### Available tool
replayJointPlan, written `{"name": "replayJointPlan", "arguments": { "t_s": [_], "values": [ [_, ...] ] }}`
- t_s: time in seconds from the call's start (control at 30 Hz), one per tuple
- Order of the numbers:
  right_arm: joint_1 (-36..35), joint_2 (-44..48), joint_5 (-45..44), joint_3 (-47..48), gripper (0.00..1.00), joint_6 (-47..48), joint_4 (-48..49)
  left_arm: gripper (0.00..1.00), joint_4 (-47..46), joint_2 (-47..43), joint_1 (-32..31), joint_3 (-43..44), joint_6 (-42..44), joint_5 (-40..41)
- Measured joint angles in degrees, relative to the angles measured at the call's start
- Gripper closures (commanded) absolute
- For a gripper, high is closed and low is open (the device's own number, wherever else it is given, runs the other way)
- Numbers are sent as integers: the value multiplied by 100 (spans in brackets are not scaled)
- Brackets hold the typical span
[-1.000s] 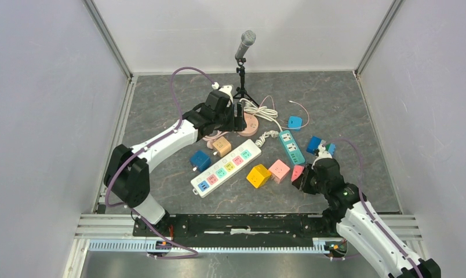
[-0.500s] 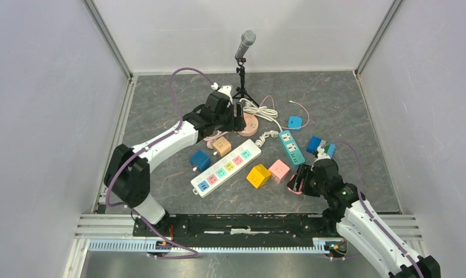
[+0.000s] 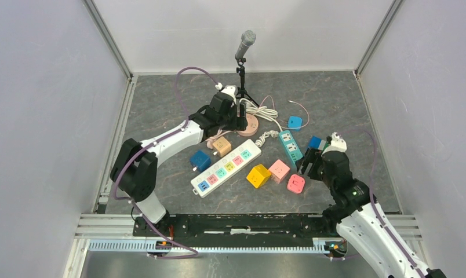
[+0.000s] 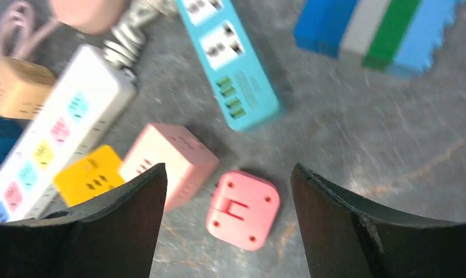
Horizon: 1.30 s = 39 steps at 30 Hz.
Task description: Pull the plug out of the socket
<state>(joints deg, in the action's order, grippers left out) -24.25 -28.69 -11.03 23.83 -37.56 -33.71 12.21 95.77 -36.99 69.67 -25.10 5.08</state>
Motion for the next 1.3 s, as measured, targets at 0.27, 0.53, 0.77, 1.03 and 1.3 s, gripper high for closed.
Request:
{"name": "replayJointPlan", "arguments": {
  "t_s": [0.27, 0.53, 0.77, 1.03, 1.3],
  "values": [
    [-2, -1460, 962, 407, 24, 361, 1882, 17, -225, 455, -98, 151, 282, 155],
    [-2, -3777, 1593, 1202, 49, 522, 3383, 25, -424, 1241, -214, 643, 391, 813],
    [-13, -5447, 1971, 2188, 49, 706, 4175, 36, -420, 1755, -168, 1056, 393, 992],
    [-155, -6653, 1982, 2680, 36, 857, 4496, 50, -417, 1934, 7, 1169, 393, 822],
    [-264, -7311, 1786, 3045, 42, 745, 4791, 67, -466, 1965, 55, 1172, 496, 525]
  ]
}}
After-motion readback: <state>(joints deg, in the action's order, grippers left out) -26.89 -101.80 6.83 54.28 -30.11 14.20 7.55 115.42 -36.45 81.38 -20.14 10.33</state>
